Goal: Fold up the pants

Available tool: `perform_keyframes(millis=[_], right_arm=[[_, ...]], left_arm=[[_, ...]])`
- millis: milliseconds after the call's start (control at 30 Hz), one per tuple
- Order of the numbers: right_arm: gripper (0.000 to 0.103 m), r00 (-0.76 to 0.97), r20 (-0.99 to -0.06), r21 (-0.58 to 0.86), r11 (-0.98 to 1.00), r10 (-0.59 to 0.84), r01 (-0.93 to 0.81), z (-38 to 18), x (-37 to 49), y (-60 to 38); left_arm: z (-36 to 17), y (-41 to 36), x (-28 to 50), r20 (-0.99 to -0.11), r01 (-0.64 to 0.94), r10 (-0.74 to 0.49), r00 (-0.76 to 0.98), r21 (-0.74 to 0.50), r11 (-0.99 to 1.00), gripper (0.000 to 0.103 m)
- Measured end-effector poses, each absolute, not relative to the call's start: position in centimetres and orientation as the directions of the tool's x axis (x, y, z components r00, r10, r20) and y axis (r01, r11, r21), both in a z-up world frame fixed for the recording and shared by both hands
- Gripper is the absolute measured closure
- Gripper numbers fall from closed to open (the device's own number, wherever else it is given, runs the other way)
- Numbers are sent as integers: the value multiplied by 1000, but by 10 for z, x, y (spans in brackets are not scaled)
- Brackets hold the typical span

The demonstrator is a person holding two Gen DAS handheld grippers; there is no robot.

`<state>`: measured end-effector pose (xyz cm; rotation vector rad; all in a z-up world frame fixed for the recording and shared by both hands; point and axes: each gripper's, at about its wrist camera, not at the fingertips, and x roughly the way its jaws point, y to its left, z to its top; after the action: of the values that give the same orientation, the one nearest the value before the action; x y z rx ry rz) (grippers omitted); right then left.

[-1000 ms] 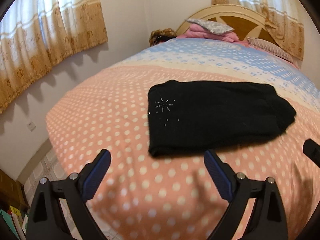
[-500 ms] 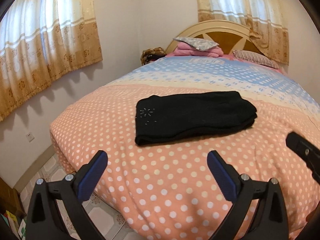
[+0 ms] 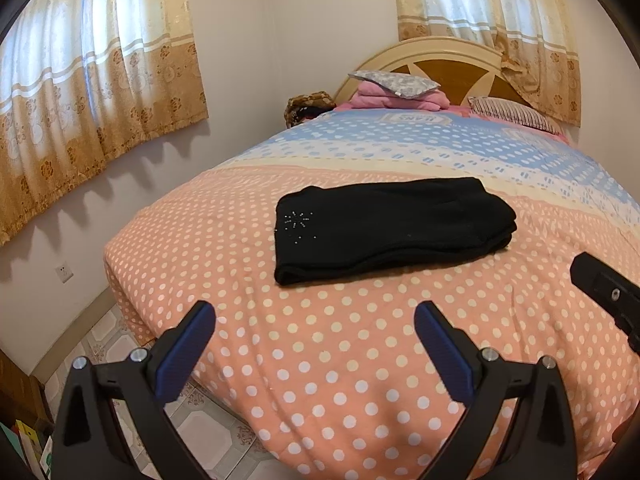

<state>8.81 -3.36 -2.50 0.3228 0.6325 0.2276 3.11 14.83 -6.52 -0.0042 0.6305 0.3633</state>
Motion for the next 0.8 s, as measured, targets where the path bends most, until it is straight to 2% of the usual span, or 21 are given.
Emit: perform_keyframes(millis=[800], right_arm=[[34,794,-528,362,926,302,-111,-23,85,-31]], left_arm=[[-60,146,32,-581,-350,344,738,107,931,1]])
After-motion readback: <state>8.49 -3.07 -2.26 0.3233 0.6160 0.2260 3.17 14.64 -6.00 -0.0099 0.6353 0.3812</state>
